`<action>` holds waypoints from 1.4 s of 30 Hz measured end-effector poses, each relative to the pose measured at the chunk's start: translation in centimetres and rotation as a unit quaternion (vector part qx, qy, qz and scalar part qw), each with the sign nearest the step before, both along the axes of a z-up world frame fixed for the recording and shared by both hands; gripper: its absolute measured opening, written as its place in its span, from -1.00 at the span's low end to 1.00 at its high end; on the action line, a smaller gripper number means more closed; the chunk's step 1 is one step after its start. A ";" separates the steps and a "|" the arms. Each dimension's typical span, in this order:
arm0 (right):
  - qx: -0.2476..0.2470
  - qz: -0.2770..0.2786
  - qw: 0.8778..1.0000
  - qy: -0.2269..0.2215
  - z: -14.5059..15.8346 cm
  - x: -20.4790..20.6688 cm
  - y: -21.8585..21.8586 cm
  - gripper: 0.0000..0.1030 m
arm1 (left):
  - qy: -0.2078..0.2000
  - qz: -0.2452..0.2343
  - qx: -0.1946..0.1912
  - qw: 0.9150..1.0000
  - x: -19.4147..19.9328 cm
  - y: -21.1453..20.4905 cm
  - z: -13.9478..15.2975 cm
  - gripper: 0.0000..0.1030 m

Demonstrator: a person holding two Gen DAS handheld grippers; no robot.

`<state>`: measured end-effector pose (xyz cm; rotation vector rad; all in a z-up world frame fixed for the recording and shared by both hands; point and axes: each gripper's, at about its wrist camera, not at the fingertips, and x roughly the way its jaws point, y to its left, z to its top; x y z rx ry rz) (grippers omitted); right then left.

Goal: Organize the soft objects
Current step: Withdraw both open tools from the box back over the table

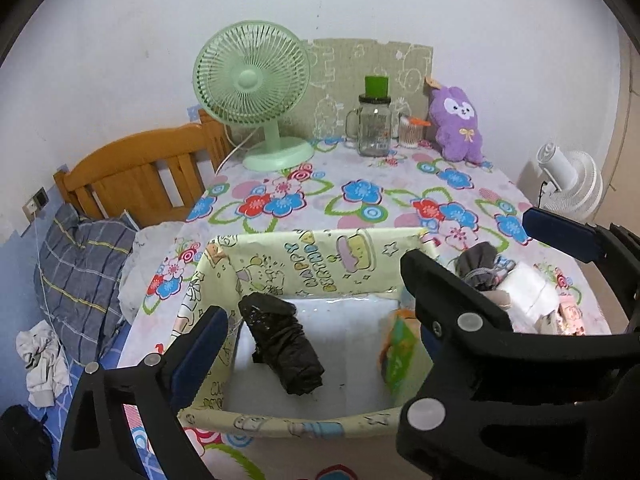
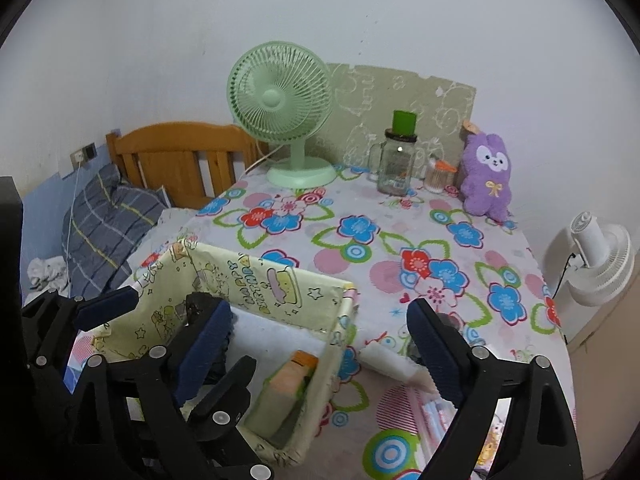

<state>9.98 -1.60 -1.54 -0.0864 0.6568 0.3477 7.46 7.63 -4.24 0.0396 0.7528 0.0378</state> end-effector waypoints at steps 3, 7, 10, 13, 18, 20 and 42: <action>0.007 -0.005 1.000 -0.008 0.5 -0.6 -0.9 0.85 | -0.010 0.001 0.002 1.000 -0.5 -0.6 0.5 0.91; 0.015 -0.013 1.000 -0.017 1.2 -1.4 -2.0 0.86 | -0.025 0.002 0.005 1.000 -1.3 -1.5 1.3 0.91; 0.018 -0.019 0.999 -0.025 1.7 -2.0 -2.9 0.88 | -0.033 0.000 0.005 0.999 -1.9 -2.2 2.0 0.91; 0.021 -0.025 0.999 -0.032 2.2 -2.5 -3.8 0.89 | -0.044 -0.002 0.005 0.999 -2.3 -3.0 2.5 0.91; 0.027 -0.034 0.998 -0.043 3.1 -3.4 -5.4 0.93 | -0.063 -0.003 0.001 0.998 -3.1 -4.3 3.4 0.91; 0.032 -0.036 0.998 -0.047 3.3 -3.7 -5.9 0.95 | -0.071 -0.006 0.001 0.997 -3.5 -4.9 3.7 0.91; 0.052 -0.089 0.992 -0.071 4.7 -6.7 -12.2 1.00 | -0.108 -0.048 -0.010 0.993 -5.4 -10.4 5.3 0.91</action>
